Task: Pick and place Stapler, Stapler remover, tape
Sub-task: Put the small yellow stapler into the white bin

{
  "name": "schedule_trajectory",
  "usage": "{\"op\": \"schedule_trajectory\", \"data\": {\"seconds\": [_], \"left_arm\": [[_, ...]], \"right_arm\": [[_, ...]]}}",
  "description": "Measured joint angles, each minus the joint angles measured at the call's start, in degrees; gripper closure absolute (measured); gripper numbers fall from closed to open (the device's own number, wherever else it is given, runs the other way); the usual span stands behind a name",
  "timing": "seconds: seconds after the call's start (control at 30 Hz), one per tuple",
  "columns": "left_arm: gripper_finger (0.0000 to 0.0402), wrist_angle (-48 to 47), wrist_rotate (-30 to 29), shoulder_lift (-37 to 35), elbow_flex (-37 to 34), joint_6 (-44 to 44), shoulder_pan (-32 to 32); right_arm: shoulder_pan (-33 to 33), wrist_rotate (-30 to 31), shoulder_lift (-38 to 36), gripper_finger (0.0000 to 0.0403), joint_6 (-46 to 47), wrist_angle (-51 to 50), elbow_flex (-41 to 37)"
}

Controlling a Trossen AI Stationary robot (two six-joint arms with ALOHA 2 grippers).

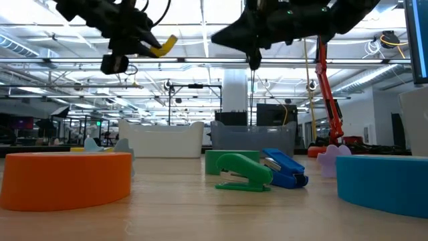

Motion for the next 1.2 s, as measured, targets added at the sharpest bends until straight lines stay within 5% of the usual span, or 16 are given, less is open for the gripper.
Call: {"op": "schedule_trajectory", "data": {"seconds": [0.23,0.5,1.2], "left_arm": [[0.0343,4.5,-0.6,5.1,0.9,-1.3,-2.5],[0.0343,16.3,-0.2,10.7,0.9,-5.0,-3.3],[0.0343,20.1,-0.6,12.1,0.9,-7.7,-2.3]], "right_arm": [[-3.2,1.4,0.0,0.0399,-0.1,9.7,0.0],[-3.0,1.3,0.0,0.0399,0.2,9.9,0.0],[-3.0,-0.8,2.8,0.0399,1.2,7.8,2.3]]}}
